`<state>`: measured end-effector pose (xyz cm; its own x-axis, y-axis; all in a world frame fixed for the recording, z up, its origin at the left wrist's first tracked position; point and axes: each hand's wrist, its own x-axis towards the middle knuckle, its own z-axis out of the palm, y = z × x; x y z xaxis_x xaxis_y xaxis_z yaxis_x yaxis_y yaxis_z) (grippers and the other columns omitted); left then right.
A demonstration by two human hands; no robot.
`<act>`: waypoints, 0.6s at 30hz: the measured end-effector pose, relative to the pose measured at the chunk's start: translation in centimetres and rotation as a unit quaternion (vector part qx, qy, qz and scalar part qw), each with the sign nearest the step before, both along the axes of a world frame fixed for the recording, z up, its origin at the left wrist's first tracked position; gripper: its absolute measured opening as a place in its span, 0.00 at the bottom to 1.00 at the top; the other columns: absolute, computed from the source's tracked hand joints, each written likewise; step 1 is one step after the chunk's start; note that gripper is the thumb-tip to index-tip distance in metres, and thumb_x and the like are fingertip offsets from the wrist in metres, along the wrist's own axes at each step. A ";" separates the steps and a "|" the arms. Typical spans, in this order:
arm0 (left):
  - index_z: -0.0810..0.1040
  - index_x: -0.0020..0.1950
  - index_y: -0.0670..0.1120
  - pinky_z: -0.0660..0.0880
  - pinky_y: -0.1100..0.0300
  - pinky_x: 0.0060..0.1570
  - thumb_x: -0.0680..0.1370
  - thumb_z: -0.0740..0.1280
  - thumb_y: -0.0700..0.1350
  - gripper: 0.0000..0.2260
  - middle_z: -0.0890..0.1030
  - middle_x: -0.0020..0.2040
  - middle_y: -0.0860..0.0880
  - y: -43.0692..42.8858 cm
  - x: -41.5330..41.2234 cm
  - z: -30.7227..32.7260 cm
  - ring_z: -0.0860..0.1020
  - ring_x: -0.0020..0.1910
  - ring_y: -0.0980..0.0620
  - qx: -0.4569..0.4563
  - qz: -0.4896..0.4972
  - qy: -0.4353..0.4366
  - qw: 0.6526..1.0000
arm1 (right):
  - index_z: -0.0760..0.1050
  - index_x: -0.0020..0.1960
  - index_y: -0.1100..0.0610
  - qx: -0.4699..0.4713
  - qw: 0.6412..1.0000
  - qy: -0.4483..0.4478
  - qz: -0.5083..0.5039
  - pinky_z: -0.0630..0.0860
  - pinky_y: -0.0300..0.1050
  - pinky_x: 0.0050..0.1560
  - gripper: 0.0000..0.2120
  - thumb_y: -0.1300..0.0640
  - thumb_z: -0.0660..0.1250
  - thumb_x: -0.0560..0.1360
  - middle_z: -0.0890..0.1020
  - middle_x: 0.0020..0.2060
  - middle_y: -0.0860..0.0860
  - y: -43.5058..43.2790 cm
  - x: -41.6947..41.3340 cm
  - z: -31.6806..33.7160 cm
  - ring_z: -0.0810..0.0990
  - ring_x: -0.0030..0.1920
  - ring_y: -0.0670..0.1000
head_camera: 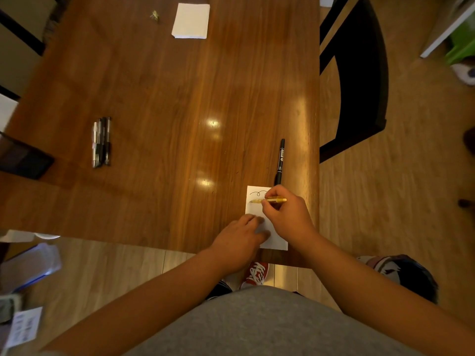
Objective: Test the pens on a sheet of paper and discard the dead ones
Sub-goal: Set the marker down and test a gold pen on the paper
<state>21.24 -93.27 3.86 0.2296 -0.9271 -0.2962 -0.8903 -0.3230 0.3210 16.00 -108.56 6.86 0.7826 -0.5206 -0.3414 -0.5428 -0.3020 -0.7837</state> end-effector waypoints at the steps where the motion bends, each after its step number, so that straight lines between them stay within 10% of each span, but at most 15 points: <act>1: 0.64 0.75 0.51 0.64 0.47 0.69 0.81 0.61 0.47 0.22 0.61 0.75 0.43 0.0 0.0 0.0 0.58 0.75 0.43 0.002 -0.002 -0.001 1.000 | 0.74 0.51 0.48 -0.002 1.000 -0.002 -0.004 0.70 0.31 0.36 0.05 0.54 0.69 0.77 0.82 0.54 0.50 -0.1 0.0 0.0 0.79 0.54 0.51; 18: 0.63 0.75 0.50 0.64 0.46 0.69 0.81 0.61 0.51 0.23 0.59 0.77 0.44 -0.4 -0.2 0.6 0.57 0.74 0.43 0.021 -0.005 -0.005 1.000 | 0.73 0.49 0.47 -0.029 1.000 0.005 -0.009 0.69 0.29 0.37 0.05 0.54 0.69 0.77 0.82 0.56 0.48 0.0 -1.6 -0.2 0.74 0.47 0.40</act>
<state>21.04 -93.63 4.50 0.2231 -0.9165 -0.3321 -0.8968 -0.3265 0.2987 14.35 -108.58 6.62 0.7703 -0.5534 -0.3168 -0.5553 -0.3381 -0.7598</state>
